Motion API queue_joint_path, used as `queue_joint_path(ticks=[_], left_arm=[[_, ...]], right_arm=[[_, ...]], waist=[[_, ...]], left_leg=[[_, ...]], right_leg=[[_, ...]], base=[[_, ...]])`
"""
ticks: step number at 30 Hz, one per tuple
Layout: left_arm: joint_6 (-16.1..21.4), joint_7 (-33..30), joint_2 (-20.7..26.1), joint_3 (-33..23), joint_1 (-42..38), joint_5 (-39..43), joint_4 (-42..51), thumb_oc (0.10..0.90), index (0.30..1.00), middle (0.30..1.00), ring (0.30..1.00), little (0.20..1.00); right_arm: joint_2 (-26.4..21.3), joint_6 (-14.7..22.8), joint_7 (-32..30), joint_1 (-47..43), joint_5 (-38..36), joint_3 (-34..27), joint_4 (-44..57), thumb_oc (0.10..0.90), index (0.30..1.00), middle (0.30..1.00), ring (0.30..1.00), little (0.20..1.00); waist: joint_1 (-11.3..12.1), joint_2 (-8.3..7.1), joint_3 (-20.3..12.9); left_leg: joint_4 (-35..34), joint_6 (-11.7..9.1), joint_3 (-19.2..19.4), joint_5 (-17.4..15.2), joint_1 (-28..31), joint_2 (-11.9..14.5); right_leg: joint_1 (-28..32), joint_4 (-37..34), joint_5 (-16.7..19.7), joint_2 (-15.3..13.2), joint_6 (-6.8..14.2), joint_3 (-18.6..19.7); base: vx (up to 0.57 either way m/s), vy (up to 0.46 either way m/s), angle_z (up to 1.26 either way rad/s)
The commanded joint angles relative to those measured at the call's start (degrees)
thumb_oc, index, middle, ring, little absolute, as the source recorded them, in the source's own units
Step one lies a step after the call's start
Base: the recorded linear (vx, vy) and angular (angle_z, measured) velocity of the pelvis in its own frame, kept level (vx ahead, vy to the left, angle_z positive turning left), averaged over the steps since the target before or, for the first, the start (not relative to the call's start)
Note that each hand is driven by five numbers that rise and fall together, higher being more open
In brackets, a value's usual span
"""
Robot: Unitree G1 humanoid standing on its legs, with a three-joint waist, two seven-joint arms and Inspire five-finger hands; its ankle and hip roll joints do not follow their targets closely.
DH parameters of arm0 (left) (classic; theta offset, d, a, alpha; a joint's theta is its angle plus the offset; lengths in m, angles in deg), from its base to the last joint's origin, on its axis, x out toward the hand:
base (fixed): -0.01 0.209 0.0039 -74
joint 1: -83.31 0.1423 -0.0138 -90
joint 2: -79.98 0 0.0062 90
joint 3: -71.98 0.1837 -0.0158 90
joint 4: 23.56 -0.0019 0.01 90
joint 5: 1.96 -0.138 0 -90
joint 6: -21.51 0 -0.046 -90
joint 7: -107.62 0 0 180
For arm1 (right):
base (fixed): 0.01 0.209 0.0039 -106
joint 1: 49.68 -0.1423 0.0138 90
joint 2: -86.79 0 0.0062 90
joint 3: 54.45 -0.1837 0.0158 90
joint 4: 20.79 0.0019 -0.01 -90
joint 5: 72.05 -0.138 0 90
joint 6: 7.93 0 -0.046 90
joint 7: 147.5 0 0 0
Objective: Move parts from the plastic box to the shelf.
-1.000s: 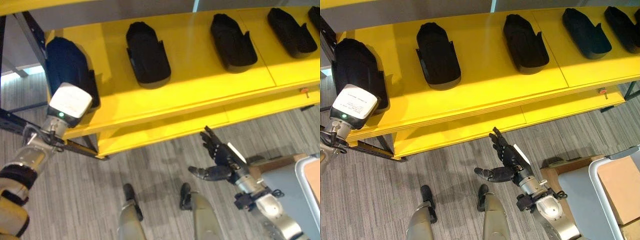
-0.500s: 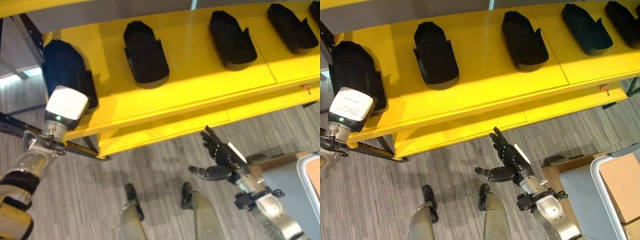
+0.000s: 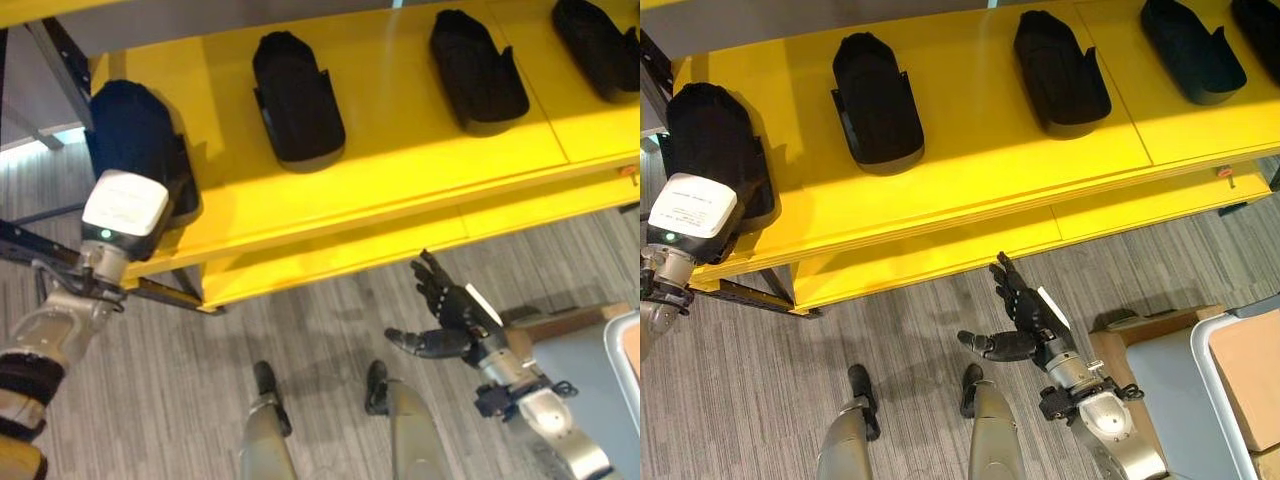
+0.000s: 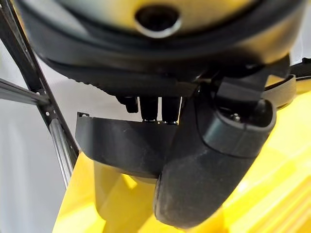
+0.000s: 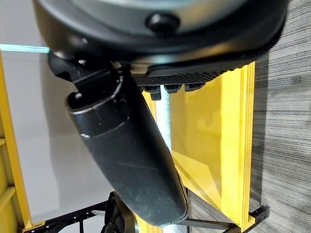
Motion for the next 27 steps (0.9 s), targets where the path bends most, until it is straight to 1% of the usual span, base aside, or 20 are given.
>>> queue_joint_path(ticks=[1, 4, 10, 16, 22, 23, 24, 27], left_arm=[[2.84, 0.28, 4.78, -2.17, 1.9, 4.07, 5.29, 0.9, 1.0, 1.0, 1.0, 1.0], [3.66, 0.39, 6.12, -2.46, 1.53, 5.0, 6.68, 0.9, 1.0, 1.0, 1.0, 1.0], [4.66, 1.21, 8.85, -0.97, -0.6, 5.88, 7.63, 0.9, 1.0, 1.0, 1.0, 1.0], [5.53, 2.64, 10.98, -0.63, -1.61, 7.65, 8.22, 0.9, 1.0, 1.0, 1.0, 1.0], [5.87, 5.72, 12.05, -2.09, -1.43, 11.25, 7.97, 0.9, 1.0, 1.0, 1.0, 1.0], [6.04, 7.33, 12.54, -2.76, -1.11, 12.81, 8.31, 0.9, 1.0, 1.0, 1.0, 1.0], [6.21, 7.98, 12.59, -4.24, -0.19, 14.17, 8.51, 0.9, 1.0, 1.0, 1.0, 1.0], [6.03, 9.25, 12.51, -5.69, 0.58, 16.15, 8.8, 0.9, 1.0, 1.0, 1.0, 1.0]], right_arm=[[-0.18, 4.25, 1.5, -2.04, -0.95, -3.53, 5.32, 0.9, 1.0, 1.0, 1.0, 1.0], [-0.09, 4.17, 2.02, -1.81, -1.14, -3.43, 5.12, 0.9, 1.0, 1.0, 1.0, 1.0], [-0.15, 3.94, 2.75, -1.18, -1.48, -3.27, 5.09, 0.9, 1.0, 1.0, 1.0, 1.0], [-0.03, 3.69, 3.28, -0.5, -1.54, -3.53, 4.57, 0.9, 1.0, 1.0, 1.0, 1.0], [0.28, 3.14, 3.93, 0.01, -1.3, -4.3, 4.25, 0.9, 1.0, 1.0, 1.0, 1.0], [0.58, 2.71, 4.26, 0.34, -1.28, -4.8, 3.95, 0.9, 1.0, 1.0, 1.0, 1.0], [0.77, 2.52, 4.57, 0.51, -1.33, -5.11, 3.82, 0.9, 1.0, 1.0, 1.0, 1.0], [1.16, 2.2, 4.89, 0.74, -1.35, -5.38, 3.64, 0.9, 1.0, 1.0, 1.0, 1.0]], waist=[[-0.28, 0.27, -2.75], [-0.27, 0.35, -2.68], [-0.33, 0.5, -2.63], [-0.21, 0.72, -2.47], [-0.15, 0.96, -2.41], [-0.09, 1.1, -2.42], [-0.08, 1.13, -2.36], [-0.06, 1.28, -2.42]], left_leg=[[4.57, -2.35, -2.38, -5.97, 3.57, 3.94], [4.48, -2.35, -2.44, -5.94, 3.71, 3.8], [4.48, -2.36, -2.31, -5.93, 4.13, 3.71], [4.62, -2.39, -2.29, -5.96, 4.58, 3.62], [4.49, -2.42, -2.27, -5.82, 5.05, 3.55], [4.48, -2.42, -2.23, -5.8, 5.29, 3.54], [4.35, -2.44, -2.19, -5.74, 5.58, 3.53], [4.24, -2.44, -2.14, -5.65, 5.79, 3.51]], right_leg=[[0.04, -7.89, 11.6, -2.19, 6.38, 5.09], [0.3, -8.05, 11.68, -2.38, 6.41, 5.07], [0.89, -8.08, 11.69, -2.61, 6.52, 4.91], [1.36, -8.07, 11.76, -2.68, 6.61, 5.06], [1.94, -8.25, 11.99, -2.97, 6.71, 5.04], [2.06, -8.2, 12.03, -3.02, 6.72, 5.04], [2.32, -8.29, 12.05, -3.04, 6.74, 5.03], [2.63, -8.38, 12.02, -3.11, 6.77, 4.97]], base=[[0.0, 0.0, 0.0], [0.0, 0.0, 0.0], [0.0, 0.0, 0.0], [0.0, 0.0, 0.0], [0.0, 0.0, 0.0], [0.0, 0.0, 0.0], [0.0, 0.0, 0.0], [0.0, 0.0, 0.0]])
